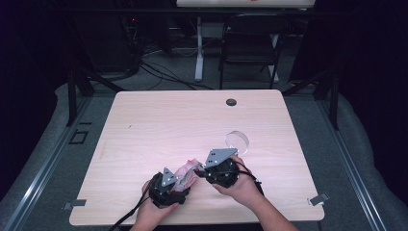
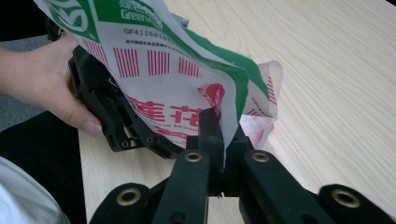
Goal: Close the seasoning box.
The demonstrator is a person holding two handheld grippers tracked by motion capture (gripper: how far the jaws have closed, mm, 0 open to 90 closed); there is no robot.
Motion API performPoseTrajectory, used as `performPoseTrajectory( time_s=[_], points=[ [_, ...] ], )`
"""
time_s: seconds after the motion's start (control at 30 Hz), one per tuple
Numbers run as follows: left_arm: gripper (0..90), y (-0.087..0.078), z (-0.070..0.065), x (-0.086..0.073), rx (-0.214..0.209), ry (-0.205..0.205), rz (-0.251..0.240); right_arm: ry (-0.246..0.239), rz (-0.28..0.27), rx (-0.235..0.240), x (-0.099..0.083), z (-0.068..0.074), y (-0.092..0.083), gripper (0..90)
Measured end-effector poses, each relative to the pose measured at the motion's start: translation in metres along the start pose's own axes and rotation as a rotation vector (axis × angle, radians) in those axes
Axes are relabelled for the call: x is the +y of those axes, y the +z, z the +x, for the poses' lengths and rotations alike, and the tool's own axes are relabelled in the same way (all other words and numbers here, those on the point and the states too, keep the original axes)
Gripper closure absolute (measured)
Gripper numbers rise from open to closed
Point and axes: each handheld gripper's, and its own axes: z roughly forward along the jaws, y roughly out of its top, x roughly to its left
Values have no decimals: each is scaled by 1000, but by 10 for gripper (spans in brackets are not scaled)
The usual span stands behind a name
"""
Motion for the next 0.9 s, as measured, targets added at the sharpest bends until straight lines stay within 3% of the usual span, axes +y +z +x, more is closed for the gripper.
performPoseTrajectory(
  time_s=[0.4,0.6,0.9],
  points=[
    [158,2,0,2,12,-3,15,0,-3,-1,0,0,0,900],
    [175,3,1,2,11,-6,4,1,-4,-6,0,1,0,900],
    [360,2,0,2,3,5,-17,2,-4,-14,0,-1,0,900]
  ],
)
